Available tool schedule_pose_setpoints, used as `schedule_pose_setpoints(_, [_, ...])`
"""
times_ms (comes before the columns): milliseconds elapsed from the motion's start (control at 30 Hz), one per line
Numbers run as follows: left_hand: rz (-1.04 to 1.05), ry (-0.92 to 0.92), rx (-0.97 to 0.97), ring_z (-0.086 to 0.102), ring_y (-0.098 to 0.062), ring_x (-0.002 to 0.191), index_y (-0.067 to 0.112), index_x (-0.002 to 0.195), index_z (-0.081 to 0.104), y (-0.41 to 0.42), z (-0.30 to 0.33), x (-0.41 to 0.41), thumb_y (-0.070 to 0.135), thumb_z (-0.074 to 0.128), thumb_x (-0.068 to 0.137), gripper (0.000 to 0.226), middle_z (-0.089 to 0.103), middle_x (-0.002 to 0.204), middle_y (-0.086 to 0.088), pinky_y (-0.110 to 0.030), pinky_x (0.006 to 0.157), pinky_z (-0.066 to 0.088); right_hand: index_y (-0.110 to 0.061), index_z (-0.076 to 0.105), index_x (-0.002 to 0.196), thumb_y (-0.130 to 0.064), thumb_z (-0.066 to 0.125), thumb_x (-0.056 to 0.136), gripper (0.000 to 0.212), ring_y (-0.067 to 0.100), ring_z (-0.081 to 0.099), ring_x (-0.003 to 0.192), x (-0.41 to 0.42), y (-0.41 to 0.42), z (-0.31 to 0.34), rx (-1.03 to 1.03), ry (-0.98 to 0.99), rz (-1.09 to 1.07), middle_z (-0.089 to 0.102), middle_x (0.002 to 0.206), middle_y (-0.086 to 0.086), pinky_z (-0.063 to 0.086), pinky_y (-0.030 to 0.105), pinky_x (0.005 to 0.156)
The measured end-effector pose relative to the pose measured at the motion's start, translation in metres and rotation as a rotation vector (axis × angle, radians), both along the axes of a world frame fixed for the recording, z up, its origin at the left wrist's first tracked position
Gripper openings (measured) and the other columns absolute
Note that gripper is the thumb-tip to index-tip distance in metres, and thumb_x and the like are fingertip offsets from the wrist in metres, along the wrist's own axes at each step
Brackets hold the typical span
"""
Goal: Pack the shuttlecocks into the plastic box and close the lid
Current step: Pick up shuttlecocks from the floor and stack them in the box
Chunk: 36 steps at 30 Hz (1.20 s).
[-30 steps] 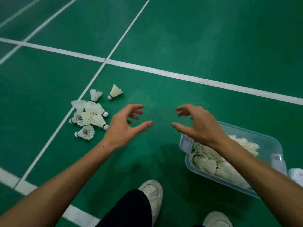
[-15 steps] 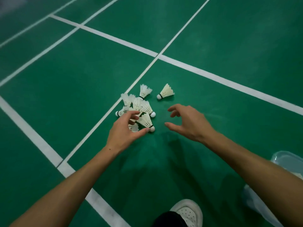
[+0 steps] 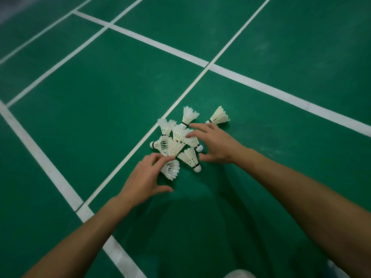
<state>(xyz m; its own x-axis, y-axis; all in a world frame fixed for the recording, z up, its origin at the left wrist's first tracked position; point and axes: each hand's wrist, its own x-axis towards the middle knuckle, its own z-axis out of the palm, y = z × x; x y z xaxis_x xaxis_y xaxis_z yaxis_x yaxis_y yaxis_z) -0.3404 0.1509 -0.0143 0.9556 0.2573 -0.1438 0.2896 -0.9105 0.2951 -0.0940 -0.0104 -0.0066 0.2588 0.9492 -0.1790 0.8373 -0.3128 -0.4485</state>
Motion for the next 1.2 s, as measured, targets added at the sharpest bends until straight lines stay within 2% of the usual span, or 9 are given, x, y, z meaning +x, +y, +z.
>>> schedule_pose_setpoints(167, [0.038,-0.026,0.022,0.062,-0.016,0.121,0.04,0.16,0.03,0.001,-0.004,0.013,0.045,0.088,0.08,0.098,0.067,0.135,0.007,-0.041,0.104,0.053,-0.039,0.046,0.15,-0.026,0.073,0.081,0.075,0.031,0.038,0.141,0.011,0.019,-0.016,0.004,-0.007,0.06,0.042,0.162,-0.004,0.038,0.048,0.117])
schedule_pose_setpoints(333, [0.203,0.062,-0.381,0.07,-0.004,0.079,0.051,0.155,0.029,-0.013,0.006,0.04,0.048,0.093,0.074,0.103,0.071,0.095,0.013,-0.033,0.081,0.061,-0.04,0.044,0.151,-0.031,0.078,0.084,0.075,0.027,0.044,0.123,0.013,0.01,-0.028,0.026,0.052,0.011,0.053,0.138,0.002,0.045,0.045,0.107])
schedule_pose_setpoints(400, [0.238,0.104,-0.477,0.07,-0.004,0.075,0.053,0.15,0.035,-0.019,0.004,0.049,0.052,0.094,0.071,0.099,0.074,0.087,0.01,-0.035,0.081,0.061,-0.042,0.043,0.15,-0.034,0.079,0.087,0.073,0.026,0.046,0.122,0.014,0.003,-0.031,0.029,0.08,-0.018,0.053,0.133,0.004,0.048,0.043,0.101])
schedule_pose_setpoints(567, [0.261,0.256,-0.667,0.075,-0.02,0.07,0.018,0.139,0.054,-0.031,-0.004,0.066,0.052,0.092,0.075,0.082,0.078,0.081,-0.006,-0.047,0.077,0.059,-0.044,0.036,0.153,-0.037,0.08,0.091,0.077,0.024,0.051,0.113,0.01,-0.016,-0.03,0.053,0.107,-0.107,0.057,0.123,0.002,0.052,0.045,0.088])
schedule_pose_setpoints(633, [0.274,0.257,-0.693,0.076,-0.025,0.072,0.016,0.133,0.061,-0.037,-0.006,0.066,0.052,0.091,0.077,0.073,0.077,0.079,-0.009,-0.045,0.075,0.056,-0.04,0.033,0.154,-0.035,0.08,0.091,0.079,0.026,0.053,0.118,0.008,-0.024,-0.027,0.069,0.105,-0.164,0.063,0.127,0.003,0.052,0.046,0.089])
schedule_pose_setpoints(700, [0.291,0.206,-0.703,0.074,-0.024,0.069,0.022,0.122,0.067,-0.043,-0.007,0.061,0.051,0.092,0.076,0.06,0.075,0.08,-0.008,-0.039,0.072,0.053,-0.035,0.037,0.152,-0.037,0.079,0.092,0.074,0.025,0.053,0.12,0.007,-0.036,-0.023,0.069,0.098,-0.205,0.069,0.121,0.002,0.052,0.044,0.09])
schedule_pose_setpoints(833, [0.286,0.002,-0.643,0.056,-0.006,0.063,0.037,0.104,0.071,-0.065,0.008,0.05,0.049,0.095,0.072,0.041,0.066,0.088,0.004,-0.024,0.066,0.048,-0.031,0.057,0.141,-0.04,0.082,0.088,0.06,0.023,0.051,0.118,0.002,-0.084,-0.004,0.142,0.077,-0.323,0.07,0.112,-0.001,0.05,0.042,0.092])
schedule_pose_setpoints(1033, [0.105,-0.179,-0.677,0.061,-0.006,0.067,0.035,0.108,0.072,-0.133,0.055,0.064,0.041,0.093,0.077,0.038,0.068,0.088,0.011,-0.026,0.065,0.053,-0.027,0.068,0.127,-0.04,0.09,0.077,0.056,0.02,0.065,0.099,-0.009,-0.201,0.043,0.359,0.133,-0.637,0.071,0.101,-0.001,0.055,0.045,0.09])
schedule_pose_setpoints(1200, [-0.05,-0.265,-0.661,0.068,-0.009,0.068,0.041,0.11,0.07,-0.208,0.083,0.088,0.039,0.093,0.078,0.039,0.074,0.096,0.012,-0.023,0.064,0.054,-0.032,0.061,0.134,-0.039,0.09,0.078,0.064,0.015,0.073,0.087,-0.027,-0.299,0.082,0.456,0.174,-0.844,0.078,0.096,0.0,0.06,0.047,0.085])
